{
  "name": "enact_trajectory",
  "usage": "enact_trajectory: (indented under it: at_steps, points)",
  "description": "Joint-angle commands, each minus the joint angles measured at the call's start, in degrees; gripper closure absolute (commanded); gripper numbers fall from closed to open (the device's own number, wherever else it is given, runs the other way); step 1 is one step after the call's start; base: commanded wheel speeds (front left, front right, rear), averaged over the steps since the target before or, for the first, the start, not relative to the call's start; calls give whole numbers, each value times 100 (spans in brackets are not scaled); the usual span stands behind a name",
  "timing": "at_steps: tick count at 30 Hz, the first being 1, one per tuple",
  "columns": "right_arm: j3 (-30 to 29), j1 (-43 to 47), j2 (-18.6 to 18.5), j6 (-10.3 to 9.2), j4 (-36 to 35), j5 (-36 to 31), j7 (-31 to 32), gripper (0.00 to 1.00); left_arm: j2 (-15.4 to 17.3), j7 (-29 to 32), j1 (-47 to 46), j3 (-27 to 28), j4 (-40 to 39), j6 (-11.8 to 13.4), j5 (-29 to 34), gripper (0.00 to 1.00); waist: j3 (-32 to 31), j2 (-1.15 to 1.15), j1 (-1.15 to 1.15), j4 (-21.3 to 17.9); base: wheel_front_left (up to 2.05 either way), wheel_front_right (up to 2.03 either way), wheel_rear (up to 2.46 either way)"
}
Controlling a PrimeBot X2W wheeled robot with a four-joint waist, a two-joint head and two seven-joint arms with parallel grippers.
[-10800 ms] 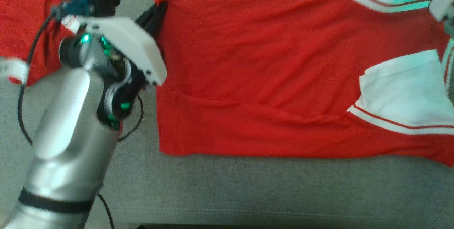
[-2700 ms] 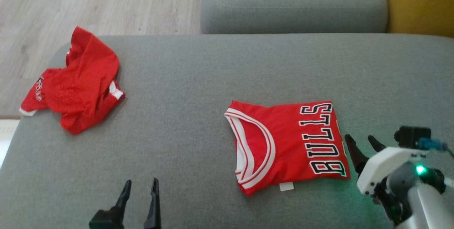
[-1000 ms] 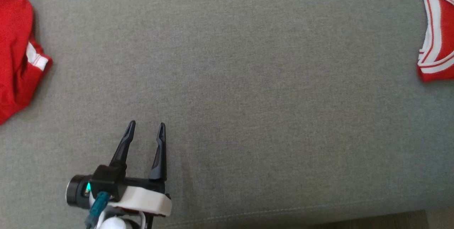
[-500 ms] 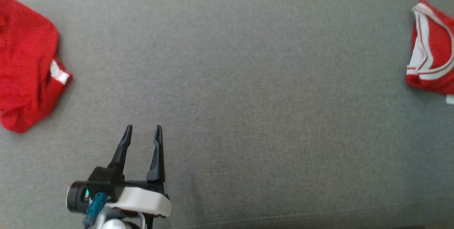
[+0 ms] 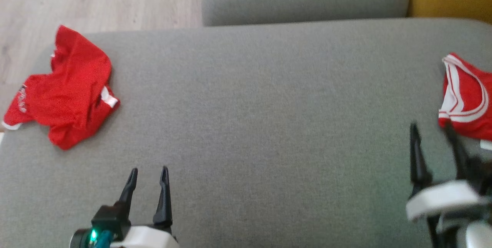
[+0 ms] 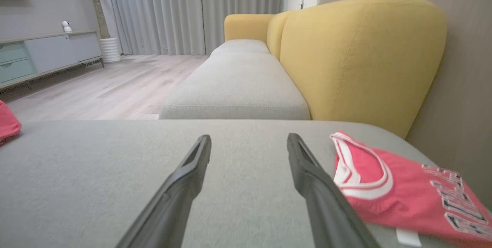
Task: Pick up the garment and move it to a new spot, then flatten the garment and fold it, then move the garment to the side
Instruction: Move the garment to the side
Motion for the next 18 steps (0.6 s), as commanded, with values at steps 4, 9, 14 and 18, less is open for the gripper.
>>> enact_trajectory:
  at_steps: [4, 9, 14, 18]
  points:
    - [159, 440, 112, 39, -3, -228, -536, 0, -33, -71, -63, 264, -74, -32, 64, 0, -184, 0, 0, 95, 0, 0, 0]
    - [237, 720, 140, 39, 552, -92, -1032, 0, -33, -71, -56, 312, 17, -71, 103, 0, -238, 0, 0, 72, 0, 0, 0]
    - [261, 754, 142, 39, 983, 33, -1260, 0, -33, -71, -25, 342, 75, -86, 105, 0, -306, 0, 0, 55, 0, 0, 0]
    - [315, 720, 142, 39, 1194, 65, -1333, 0, -33, -71, -5, 349, 106, -101, 101, 0, -327, 0, 0, 58, 0, 0, 0]
